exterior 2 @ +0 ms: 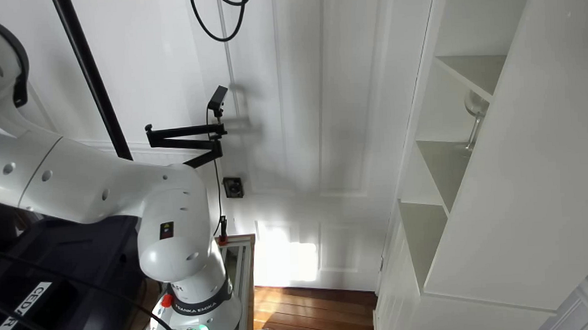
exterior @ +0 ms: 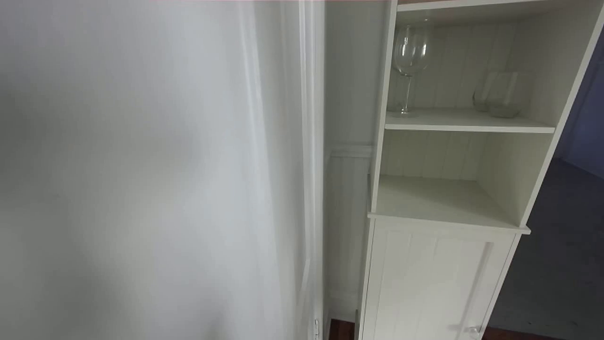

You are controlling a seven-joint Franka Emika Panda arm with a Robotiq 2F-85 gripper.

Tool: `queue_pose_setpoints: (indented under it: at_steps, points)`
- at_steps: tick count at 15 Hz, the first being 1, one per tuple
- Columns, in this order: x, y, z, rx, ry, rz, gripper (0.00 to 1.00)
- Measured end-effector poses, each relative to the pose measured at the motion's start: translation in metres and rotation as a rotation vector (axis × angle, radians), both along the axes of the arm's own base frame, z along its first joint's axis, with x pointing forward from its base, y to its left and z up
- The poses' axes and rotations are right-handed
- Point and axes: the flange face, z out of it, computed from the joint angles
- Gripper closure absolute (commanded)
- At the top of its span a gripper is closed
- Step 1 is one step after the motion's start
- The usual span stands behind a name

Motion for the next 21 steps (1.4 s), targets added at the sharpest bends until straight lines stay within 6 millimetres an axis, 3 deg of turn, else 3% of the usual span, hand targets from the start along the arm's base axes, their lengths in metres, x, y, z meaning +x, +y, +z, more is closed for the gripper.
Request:
queue_pose_setpoints:
  at_steps: [7,8,12,13,16,21]
  points:
    - [0.056,0.017,0.043,0.021,-0.112,0.016,0.57]
    - [0.063,0.019,0.05,0.018,-0.128,0.018,0.32]
    - [0.079,0.025,0.066,0.011,-0.153,0.021,0.32]
    - [0.08,0.025,0.067,0.011,-0.155,0.021,0.57]
    - [0.084,0.018,0.066,0.023,-0.146,-0.017,0.57]
    - [0.111,-0.006,0.059,0.08,-0.092,-0.165,0.57]
